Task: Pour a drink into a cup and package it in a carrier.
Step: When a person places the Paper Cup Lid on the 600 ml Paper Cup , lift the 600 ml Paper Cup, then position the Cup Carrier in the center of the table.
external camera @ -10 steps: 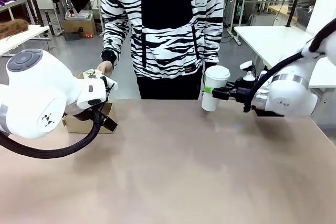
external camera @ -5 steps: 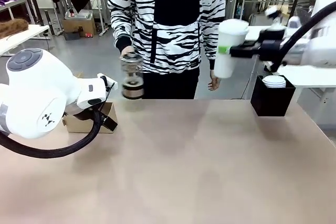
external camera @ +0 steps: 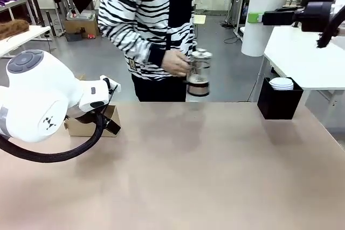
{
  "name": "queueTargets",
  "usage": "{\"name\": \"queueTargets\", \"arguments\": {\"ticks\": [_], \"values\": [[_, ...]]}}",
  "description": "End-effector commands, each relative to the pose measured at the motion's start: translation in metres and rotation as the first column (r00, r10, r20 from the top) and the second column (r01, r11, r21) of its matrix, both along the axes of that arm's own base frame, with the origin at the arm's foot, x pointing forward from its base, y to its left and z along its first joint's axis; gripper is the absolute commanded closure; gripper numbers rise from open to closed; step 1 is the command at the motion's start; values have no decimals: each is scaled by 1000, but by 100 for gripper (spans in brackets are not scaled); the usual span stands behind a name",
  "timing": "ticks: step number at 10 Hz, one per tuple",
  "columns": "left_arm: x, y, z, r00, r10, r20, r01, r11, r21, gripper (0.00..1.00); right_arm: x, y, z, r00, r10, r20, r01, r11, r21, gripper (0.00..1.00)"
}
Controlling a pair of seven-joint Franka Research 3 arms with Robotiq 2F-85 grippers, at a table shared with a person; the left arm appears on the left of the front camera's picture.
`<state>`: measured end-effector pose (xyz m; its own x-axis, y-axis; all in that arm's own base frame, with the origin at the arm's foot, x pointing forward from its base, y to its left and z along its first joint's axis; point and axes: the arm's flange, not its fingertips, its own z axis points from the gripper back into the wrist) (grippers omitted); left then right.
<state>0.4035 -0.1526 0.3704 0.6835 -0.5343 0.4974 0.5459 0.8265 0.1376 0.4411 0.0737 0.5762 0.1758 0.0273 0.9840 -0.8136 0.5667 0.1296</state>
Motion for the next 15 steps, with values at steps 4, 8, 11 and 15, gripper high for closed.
{"name": "queueTargets", "arguments": {"ticks": [4,8,11,15], "values": [[0,1,0,1000,1,-1,-1,1000,-3,0,5,-2,-1,1000,-6,6,6,1000,-10,19],[0,1,0,1000,1,-1,-1,1000,-3,0,5,-2,-1,1000,-6,6,6,1000,-10,19],[0,0,0,1000,0,0,0,1000,0,0,5,-2,-1,1000,-6,6,6,1000,-10,19],[-5,-3,104,988,125,-86,-128,991,-31,0,5,-2,-1,1000,-6,6,6,1000,-10,19]]}}
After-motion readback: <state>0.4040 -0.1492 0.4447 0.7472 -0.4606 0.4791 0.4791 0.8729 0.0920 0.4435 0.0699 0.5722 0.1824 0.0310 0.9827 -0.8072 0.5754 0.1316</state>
